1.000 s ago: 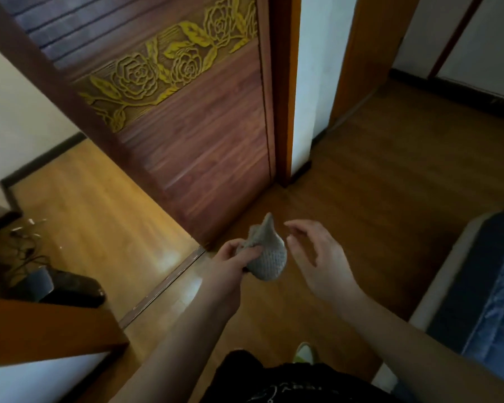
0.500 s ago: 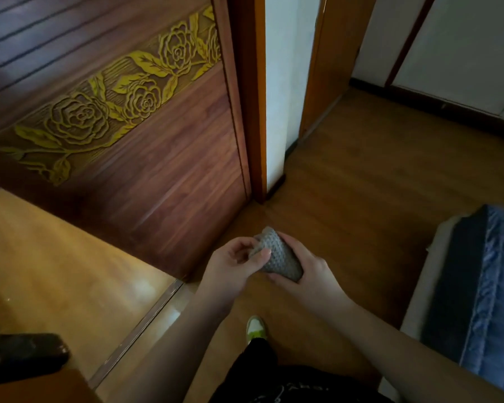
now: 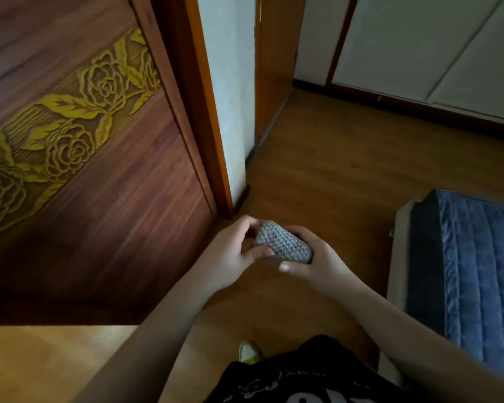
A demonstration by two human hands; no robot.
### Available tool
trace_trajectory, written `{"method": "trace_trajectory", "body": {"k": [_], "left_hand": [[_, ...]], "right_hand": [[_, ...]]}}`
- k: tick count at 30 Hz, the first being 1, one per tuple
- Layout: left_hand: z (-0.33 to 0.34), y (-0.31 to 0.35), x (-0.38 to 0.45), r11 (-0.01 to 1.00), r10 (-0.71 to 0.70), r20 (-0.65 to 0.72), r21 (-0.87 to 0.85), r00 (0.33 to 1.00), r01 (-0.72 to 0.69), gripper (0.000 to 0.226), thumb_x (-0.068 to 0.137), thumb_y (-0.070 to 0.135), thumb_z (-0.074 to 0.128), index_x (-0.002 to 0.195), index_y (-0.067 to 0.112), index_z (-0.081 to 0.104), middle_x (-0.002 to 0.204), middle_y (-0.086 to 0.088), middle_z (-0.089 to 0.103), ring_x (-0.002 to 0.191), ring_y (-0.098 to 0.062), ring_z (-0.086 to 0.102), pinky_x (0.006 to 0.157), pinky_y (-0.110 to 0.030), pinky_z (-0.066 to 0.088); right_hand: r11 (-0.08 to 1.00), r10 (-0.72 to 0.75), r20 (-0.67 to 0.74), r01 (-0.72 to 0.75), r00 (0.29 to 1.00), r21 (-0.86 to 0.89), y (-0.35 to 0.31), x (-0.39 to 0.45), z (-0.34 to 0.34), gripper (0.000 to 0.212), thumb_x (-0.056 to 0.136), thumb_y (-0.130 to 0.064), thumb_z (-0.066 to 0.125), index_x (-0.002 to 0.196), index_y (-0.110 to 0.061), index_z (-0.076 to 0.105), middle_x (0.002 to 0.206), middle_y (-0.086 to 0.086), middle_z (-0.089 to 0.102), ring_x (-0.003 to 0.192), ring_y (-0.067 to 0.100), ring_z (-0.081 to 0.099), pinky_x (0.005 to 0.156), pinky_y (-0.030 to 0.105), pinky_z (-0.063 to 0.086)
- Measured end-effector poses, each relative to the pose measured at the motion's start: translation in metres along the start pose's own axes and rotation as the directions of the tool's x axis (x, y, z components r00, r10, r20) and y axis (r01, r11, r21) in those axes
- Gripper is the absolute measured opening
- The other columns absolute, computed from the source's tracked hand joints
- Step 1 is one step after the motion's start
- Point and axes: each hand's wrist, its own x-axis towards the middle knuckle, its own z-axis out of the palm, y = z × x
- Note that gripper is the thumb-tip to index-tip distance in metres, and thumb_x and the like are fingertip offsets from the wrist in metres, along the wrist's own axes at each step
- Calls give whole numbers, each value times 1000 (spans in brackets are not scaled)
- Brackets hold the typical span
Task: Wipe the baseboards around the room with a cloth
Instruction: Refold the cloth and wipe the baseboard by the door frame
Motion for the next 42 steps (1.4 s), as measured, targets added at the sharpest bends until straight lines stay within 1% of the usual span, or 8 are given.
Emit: {"method": "trace_trajectory", "body": {"k": [8,14,19,24,30,33,36,42], "left_hand": [[24,7,83,1000,14,-45,-8,999,-15,58,79,73,49,113,25,48,103,18,57,95,17,53,75,-1,43],[38,23,151,975,-87,12,-205,996,87,50,73,79,59,121,69,46,118,43,56,112,18,52,82,-3,45],[40,32,192,969,-158,-159,-216,975,122,48,64,89,59,102,59,59,101,40,64,99,13,62,74,-6,49],[54,41,205,988,-139,-357,-115,924,104,62,69,78,66,110,31,59,110,10,69,100,-3,67,75,-21,58],[34,34,217,994,31,-159,-95,987,-46,26,98,29,57,121,42,59,107,18,70,95,-5,70,79,-17,55],[16,25,227,980,199,-161,44,967,-194,39,87,2,70,120,23,66,115,14,66,109,-2,62,92,-15,49],[2,18,237,980,187,-122,93,975,-177,70,77,12,82,137,25,50,136,4,52,131,-1,44,108,-12,35],[-18,-3,248,996,35,81,-83,996,-28,43,92,42,60,133,28,54,129,20,58,121,10,51,96,-9,43]], "right_hand": [[998,11,-130,-3,991,61,18,38,-59,60,63,-65,80,107,-33,57,92,-4,70,80,10,69,65,23,55],[996,-54,-67,49,996,-80,24,82,-136,50,70,-61,76,107,-35,57,92,-4,70,82,8,69,67,26,57],[968,-55,-131,85,990,235,31,116,-162,64,66,-59,81,118,-30,56,113,-5,67,105,14,67,79,28,57],[727,97,-131,20,987,687,40,148,-154,46,85,-35,67,122,-11,53,118,19,64,111,31,65,89,39,56],[390,177,113,-176,978,904,35,169,-163,52,93,-38,44,126,2,52,109,21,70,96,30,70,78,36,58],[435,212,219,-293,952,852,31,177,-164,51,94,-38,44,124,0,58,115,22,68,100,29,69,85,38,58],[517,206,285,-351,936,781,26,183,-155,36,102,-28,43,122,-6,63,105,18,69,90,24,69,79,33,59],[927,284,-44,-263,958,266,2,211,-125,31,92,11,52,85,-17,63,69,-6,68,67,-4,66,62,10,50]]}}
